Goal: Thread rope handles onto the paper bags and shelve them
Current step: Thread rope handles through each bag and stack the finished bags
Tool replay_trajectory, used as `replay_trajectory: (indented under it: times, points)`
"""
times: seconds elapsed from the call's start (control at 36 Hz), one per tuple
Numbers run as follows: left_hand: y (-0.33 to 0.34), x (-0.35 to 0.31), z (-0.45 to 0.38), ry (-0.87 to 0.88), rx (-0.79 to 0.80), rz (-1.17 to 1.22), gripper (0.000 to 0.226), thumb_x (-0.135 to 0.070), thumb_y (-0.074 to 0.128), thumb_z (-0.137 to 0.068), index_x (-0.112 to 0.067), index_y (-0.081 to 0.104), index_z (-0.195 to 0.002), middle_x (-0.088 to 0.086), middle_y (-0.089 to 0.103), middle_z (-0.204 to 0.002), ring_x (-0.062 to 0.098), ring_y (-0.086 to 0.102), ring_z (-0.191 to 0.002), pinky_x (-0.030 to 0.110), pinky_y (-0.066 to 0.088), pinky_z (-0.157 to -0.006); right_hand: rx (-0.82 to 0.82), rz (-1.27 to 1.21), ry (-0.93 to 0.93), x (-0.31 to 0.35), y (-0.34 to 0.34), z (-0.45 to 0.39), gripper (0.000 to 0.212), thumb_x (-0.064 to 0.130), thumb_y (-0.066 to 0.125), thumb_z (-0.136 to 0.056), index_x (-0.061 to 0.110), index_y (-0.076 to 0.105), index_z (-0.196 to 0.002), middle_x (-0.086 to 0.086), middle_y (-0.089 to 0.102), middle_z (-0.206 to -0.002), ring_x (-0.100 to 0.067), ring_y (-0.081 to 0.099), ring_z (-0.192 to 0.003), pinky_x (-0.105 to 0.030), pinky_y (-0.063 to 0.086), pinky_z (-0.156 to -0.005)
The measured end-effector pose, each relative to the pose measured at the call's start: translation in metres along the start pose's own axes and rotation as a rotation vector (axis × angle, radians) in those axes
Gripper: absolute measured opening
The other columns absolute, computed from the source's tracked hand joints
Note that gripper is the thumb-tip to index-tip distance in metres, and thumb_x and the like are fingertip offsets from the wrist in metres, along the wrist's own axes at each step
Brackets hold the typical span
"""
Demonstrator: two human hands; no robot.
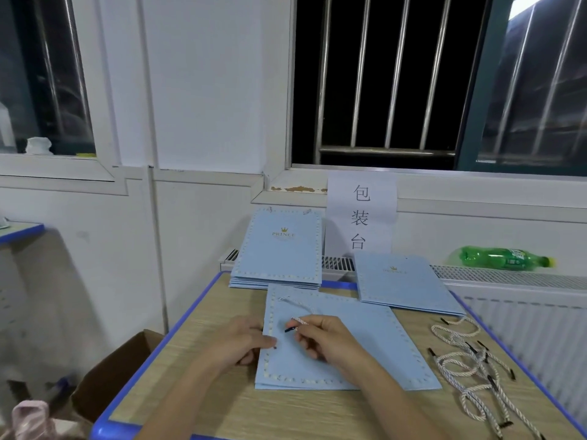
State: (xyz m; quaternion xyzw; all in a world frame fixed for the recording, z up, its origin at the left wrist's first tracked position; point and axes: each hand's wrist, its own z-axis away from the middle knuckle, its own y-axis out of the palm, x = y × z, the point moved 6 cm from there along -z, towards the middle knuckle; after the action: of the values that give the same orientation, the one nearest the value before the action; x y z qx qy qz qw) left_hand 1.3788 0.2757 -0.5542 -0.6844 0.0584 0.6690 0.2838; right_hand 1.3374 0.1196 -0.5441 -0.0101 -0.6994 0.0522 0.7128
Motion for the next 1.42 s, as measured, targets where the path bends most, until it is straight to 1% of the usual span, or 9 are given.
replay_trajectory:
  times: [0.08, 0.25, 0.39, 0.64, 0.81, 1.03, 1.14, 1.28, 1.42]
  points:
    - [0.004, -0.005, 0.003, 0.016, 0.046, -0.057, 0.015, -0.017, 0.066, -0.085, -0.009, 0.067, -0.099, -0.002, 0.064, -0.060, 0.009, 0.046, -0.043, 0.020, 0.024, -0.043, -0.006, -0.167, 0.002, 0.000, -0.007, 0.001, 0.023, 0.001, 0.050, -0.095, 0.006, 0.072, -0.094, -0.001, 0.066, -0.072, -0.006, 0.054, -0.057, -0.017, 0.039, -0.049]
    - [0.010, -0.006, 0.008, 0.055, 0.277, -0.032, 0.071, -0.031, 0.074, -0.057, -0.020, 0.053, -0.124, 0.002, 0.071, -0.094, 0.009, 0.051, -0.060, 0.021, 0.033, -0.052, -0.026, -0.281, -0.032, 0.001, -0.015, 0.004, 0.015, -0.007, 0.059, -0.086, 0.000, 0.071, -0.093, -0.007, 0.065, -0.070, -0.008, 0.057, -0.056, -0.017, 0.040, -0.050]
    - [0.009, -0.005, 0.006, 0.041, 0.214, -0.028, 0.062, -0.031, 0.076, -0.054, -0.014, 0.064, -0.112, -0.007, 0.065, -0.071, 0.005, 0.047, -0.052, 0.015, 0.031, -0.048, -0.091, 0.040, -0.151, 0.005, -0.012, 0.005, 0.012, 0.005, 0.067, -0.085, 0.014, 0.074, -0.082, 0.006, 0.064, -0.057, -0.003, 0.051, -0.049, -0.016, 0.037, -0.050]
    - [0.003, -0.003, 0.002, -0.010, 0.041, -0.071, 0.047, -0.029, 0.060, -0.063, -0.018, 0.061, -0.109, -0.001, 0.053, -0.048, 0.006, 0.044, -0.041, 0.019, 0.031, -0.046, -0.038, 0.349, -0.354, 0.008, 0.005, 0.014, 0.037, 0.015, 0.072, -0.083, 0.049, 0.071, -0.069, -0.002, 0.073, -0.086, -0.012, 0.062, -0.078, -0.027, 0.049, -0.073]
    - [0.004, -0.003, 0.003, -0.013, 0.028, -0.063, 0.042, -0.027, 0.058, -0.067, -0.017, 0.061, -0.108, -0.004, 0.051, -0.045, 0.006, 0.044, -0.040, 0.018, 0.030, -0.045, -0.114, 0.465, -0.399, 0.009, 0.010, 0.009, 0.010, 0.016, 0.069, -0.085, 0.021, 0.076, -0.091, 0.006, 0.067, -0.084, 0.002, 0.055, -0.072, -0.011, 0.042, -0.067]
    - [0.008, -0.007, 0.006, 0.004, 0.034, -0.018, 0.027, -0.001, 0.056, -0.087, -0.011, 0.062, -0.112, -0.009, 0.058, -0.053, 0.004, 0.040, -0.041, 0.014, 0.030, -0.044, -0.202, 0.673, -0.474, 0.013, 0.014, 0.007, 0.015, 0.021, 0.061, -0.091, 0.014, 0.074, -0.095, 0.003, 0.060, -0.084, -0.002, 0.051, -0.076, -0.014, 0.041, -0.073]
    - [0.007, -0.009, 0.008, 0.000, 0.012, 0.022, 0.038, -0.017, 0.062, -0.070, -0.017, 0.066, -0.108, 0.005, 0.064, -0.077, 0.006, 0.040, -0.042, 0.017, 0.026, -0.044, -0.244, 0.710, -0.470, 0.014, 0.013, 0.005, 0.018, 0.023, 0.058, -0.093, 0.012, 0.072, -0.097, 0.001, 0.059, -0.089, -0.006, 0.053, -0.082, -0.011, 0.039, -0.074]
    - [0.007, -0.007, 0.005, -0.002, -0.020, -0.006, 0.032, -0.017, 0.064, -0.075, -0.016, 0.066, -0.107, -0.009, 0.056, -0.051, 0.006, 0.041, -0.041, 0.018, 0.026, -0.043, -0.281, 0.624, -0.442, 0.011, 0.008, 0.004, 0.013, 0.019, 0.061, -0.091, 0.014, 0.073, -0.096, 0.009, 0.058, -0.084, 0.004, 0.051, -0.075, -0.005, 0.038, -0.070]
    - [0.007, -0.008, 0.006, -0.012, -0.026, -0.014, 0.025, -0.003, 0.056, -0.088, -0.015, 0.066, -0.107, -0.009, 0.056, -0.050, 0.007, 0.041, -0.042, 0.017, 0.027, -0.043, -0.294, 0.534, -0.404, 0.006, 0.003, 0.000, 0.012, 0.015, 0.063, -0.089, 0.017, 0.074, -0.094, 0.015, 0.061, -0.084, 0.005, 0.055, -0.077, -0.007, 0.040, -0.071]
